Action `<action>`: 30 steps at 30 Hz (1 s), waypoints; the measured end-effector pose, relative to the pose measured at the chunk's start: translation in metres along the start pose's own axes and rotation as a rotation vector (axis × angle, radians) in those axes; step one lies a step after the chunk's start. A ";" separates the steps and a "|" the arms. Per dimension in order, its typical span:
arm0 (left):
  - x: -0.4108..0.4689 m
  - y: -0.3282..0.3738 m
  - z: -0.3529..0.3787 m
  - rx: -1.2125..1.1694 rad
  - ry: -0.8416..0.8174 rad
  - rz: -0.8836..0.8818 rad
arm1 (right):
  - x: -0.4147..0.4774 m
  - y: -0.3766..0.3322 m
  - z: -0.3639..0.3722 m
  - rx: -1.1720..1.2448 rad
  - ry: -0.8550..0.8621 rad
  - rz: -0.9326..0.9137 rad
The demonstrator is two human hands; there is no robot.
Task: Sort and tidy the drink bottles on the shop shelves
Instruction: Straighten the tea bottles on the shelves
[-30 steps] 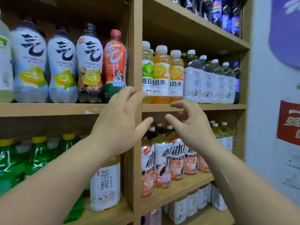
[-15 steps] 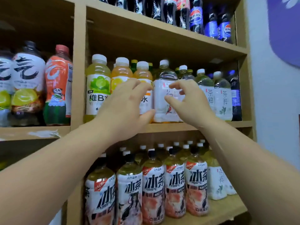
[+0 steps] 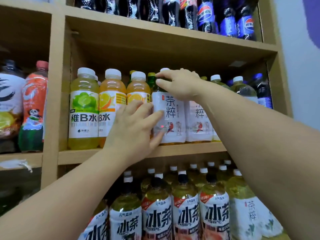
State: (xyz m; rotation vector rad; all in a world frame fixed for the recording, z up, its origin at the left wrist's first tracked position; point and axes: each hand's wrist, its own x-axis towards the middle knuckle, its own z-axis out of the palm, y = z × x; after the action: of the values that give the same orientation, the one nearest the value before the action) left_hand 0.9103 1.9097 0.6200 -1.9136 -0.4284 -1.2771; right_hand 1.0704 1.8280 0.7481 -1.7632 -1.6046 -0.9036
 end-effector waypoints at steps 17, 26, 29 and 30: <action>-0.004 0.010 -0.005 -0.446 0.157 -0.063 | -0.089 0.008 -0.023 0.396 0.225 -0.310; -0.023 0.096 -0.054 -0.946 -0.061 -0.240 | -0.171 0.034 -0.049 0.408 0.327 -0.361; -0.044 0.135 -0.059 -1.082 -0.187 -0.296 | -0.214 0.048 -0.044 0.395 0.245 -0.305; -0.054 0.148 -0.058 -1.123 -0.229 -0.319 | -0.229 0.052 -0.039 0.400 0.204 -0.281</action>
State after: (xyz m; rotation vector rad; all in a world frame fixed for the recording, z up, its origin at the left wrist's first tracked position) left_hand 0.9457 1.7788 0.5215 -3.0328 -0.1028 -1.7054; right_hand 1.1084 1.6541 0.5893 -1.1574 -1.7758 -0.7885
